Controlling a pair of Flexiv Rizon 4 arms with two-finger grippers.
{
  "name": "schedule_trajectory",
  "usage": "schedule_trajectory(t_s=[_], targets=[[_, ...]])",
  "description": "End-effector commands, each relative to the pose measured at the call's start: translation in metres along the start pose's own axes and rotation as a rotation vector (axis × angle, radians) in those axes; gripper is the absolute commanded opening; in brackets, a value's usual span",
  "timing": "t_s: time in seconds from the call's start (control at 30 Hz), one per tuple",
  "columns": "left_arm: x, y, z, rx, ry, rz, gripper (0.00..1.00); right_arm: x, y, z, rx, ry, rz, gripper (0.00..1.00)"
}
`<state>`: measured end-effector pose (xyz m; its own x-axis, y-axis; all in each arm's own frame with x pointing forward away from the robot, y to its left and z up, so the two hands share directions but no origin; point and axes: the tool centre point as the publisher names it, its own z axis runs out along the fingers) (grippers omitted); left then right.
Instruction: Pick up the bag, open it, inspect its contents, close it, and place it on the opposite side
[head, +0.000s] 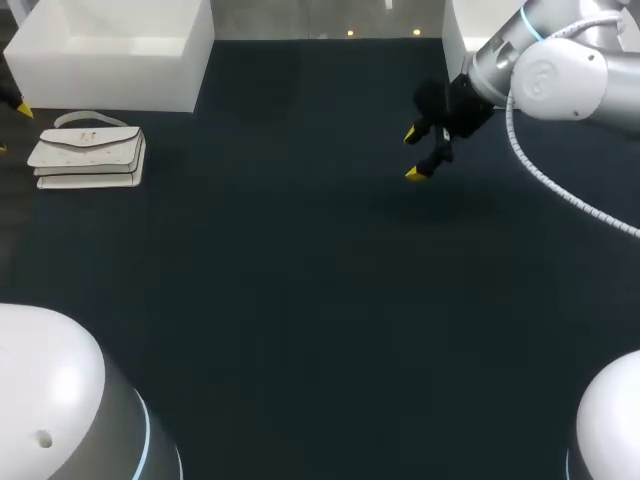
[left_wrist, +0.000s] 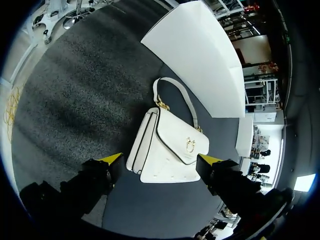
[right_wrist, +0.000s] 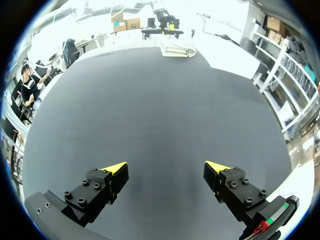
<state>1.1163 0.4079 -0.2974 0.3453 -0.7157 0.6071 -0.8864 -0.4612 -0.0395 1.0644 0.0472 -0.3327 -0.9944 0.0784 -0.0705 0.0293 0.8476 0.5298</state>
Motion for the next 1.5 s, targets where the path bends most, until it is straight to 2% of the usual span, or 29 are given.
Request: schedule_trajectory(t_s=[0.03,0.23,0.3,0.4,0.43,0.53,0.9,1.0,1.03,1.07,1.33,1.5], targets=[[-0.013,-0.009,0.011,-0.040,0.070,-0.005,1.00,-0.001,0.001,0.000,0.000,0.003,-0.001,1.00],[-0.020,-0.007,0.025,-0.068,0.118,-0.008,1.00,-0.001,0.001,0.000,0.000,0.003,-0.001,1.00],[-0.020,-0.005,0.031,-0.077,0.124,-0.004,0.96,-0.001,0.001,0.000,0.000,0.003,-0.001,1.00],[-0.020,-0.006,0.037,-0.082,0.132,-0.002,0.84,-0.001,0.001,0.000,0.000,0.003,-0.001,1.00],[-0.020,-0.006,0.038,-0.083,0.135,-0.002,0.83,-0.001,0.001,0.000,0.000,0.003,-0.001,1.00],[-0.020,-0.008,0.041,-0.088,0.140,0.003,0.67,-0.001,0.001,0.000,0.000,0.003,-0.001,1.00],[-0.020,-0.008,0.054,-0.104,0.174,-0.006,0.43,-0.001,0.001,0.000,0.000,0.003,-0.001,1.00],[-0.018,-0.007,0.058,-0.109,0.176,-0.005,0.22,-0.001,0.001,0.000,0.000,0.003,-0.001,1.00],[-0.017,-0.007,0.058,-0.112,0.176,-0.004,0.07,-0.001,0.001,0.000,0.000,0.003,-0.001,1.00],[-0.016,-0.006,0.059,-0.114,0.177,-0.002,0.00,-0.001,0.001,0.000,0.000,0.003,-0.001,1.00],[-0.011,0.008,0.064,-0.144,0.213,0.004,0.00,-0.001,0.001,0.000,0.000,0.003,-0.001,1.00],[0.005,0.025,0.077,-0.172,0.224,0.035,0.00,-0.001,0.001,0.000,0.000,0.003,-0.001,1.00]])
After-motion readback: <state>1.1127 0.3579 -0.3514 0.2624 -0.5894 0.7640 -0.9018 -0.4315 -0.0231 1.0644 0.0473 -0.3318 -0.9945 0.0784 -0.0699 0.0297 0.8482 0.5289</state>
